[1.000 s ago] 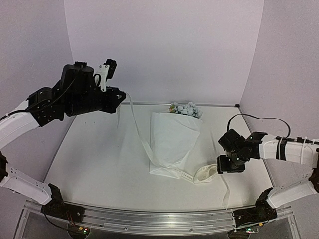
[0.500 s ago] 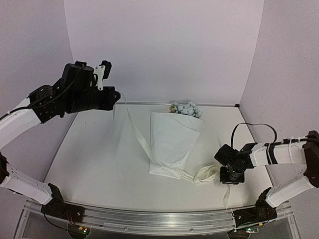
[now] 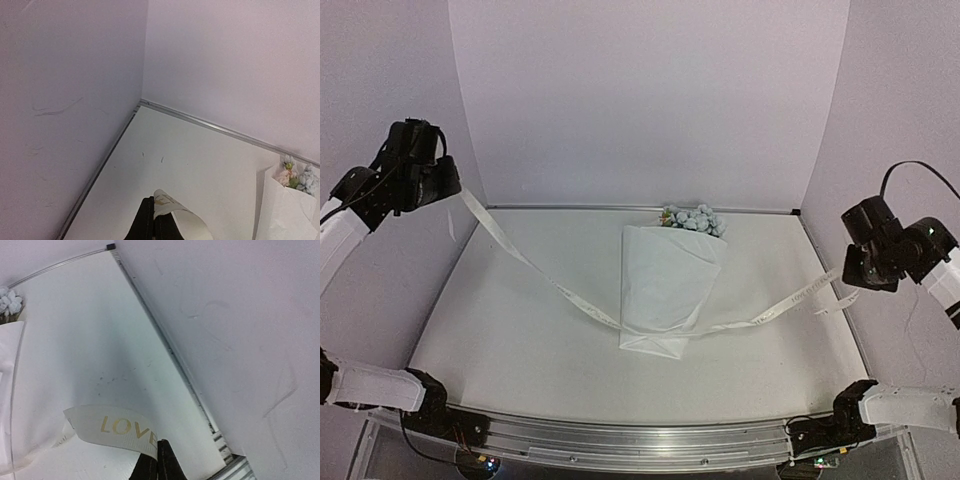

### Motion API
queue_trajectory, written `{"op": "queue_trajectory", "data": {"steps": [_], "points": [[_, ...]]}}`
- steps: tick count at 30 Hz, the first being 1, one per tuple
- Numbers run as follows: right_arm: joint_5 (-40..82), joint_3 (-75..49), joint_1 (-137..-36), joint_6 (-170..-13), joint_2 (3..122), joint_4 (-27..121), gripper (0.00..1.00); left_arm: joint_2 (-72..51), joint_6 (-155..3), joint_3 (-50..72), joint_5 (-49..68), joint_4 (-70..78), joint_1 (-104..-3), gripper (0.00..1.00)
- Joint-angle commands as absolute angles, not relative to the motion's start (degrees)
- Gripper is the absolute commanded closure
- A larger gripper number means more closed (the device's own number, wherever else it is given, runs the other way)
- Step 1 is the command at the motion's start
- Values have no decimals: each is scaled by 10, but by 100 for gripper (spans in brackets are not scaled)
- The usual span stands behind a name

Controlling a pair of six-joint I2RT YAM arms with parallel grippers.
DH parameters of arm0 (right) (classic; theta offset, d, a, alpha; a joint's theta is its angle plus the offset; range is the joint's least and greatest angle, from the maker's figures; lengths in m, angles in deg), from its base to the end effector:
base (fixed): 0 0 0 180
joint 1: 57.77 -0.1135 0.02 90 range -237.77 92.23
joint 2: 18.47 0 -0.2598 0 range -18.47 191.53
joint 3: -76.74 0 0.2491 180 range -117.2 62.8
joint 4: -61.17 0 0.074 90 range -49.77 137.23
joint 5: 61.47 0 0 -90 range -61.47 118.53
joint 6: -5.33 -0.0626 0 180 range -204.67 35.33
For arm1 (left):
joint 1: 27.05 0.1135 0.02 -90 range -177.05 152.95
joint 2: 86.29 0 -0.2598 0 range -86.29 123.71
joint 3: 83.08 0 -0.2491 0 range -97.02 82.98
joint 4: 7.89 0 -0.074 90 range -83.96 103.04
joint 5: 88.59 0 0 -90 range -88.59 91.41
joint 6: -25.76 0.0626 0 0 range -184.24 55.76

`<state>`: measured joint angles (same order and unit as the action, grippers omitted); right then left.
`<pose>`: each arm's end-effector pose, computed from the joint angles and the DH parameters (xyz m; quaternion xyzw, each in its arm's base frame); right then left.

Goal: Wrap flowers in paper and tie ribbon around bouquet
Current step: Straighten the ribbon.

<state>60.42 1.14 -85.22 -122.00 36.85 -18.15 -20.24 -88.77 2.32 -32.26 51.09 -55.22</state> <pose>0.1672 0.0496 0.3044 0.1528 0.9169 -0.0861 0.3585 0.2298 -0.0837 0.4061 -0.1174 0.8349 0.0142 0.5376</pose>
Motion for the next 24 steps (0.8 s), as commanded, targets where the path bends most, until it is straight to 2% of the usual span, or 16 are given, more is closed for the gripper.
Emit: {"op": "queue_trajectory", "data": {"steps": [1,4,9,15,24], "points": [[675,-54,-810,-1139,378,-297,100,-239,-880,17,-371,521,-494,100],[695,-61,-776,-1122,381,-311,100,-252,-886,71,-384,518,-443,100],[686,-57,-735,-1123,393,-327,100,-264,-912,173,-323,498,-367,100],[688,-29,-716,-1135,424,-328,100,-267,-984,281,-291,479,-357,100],[700,27,-673,-1169,477,-329,100,-278,-1047,400,-342,440,-322,100]]}}
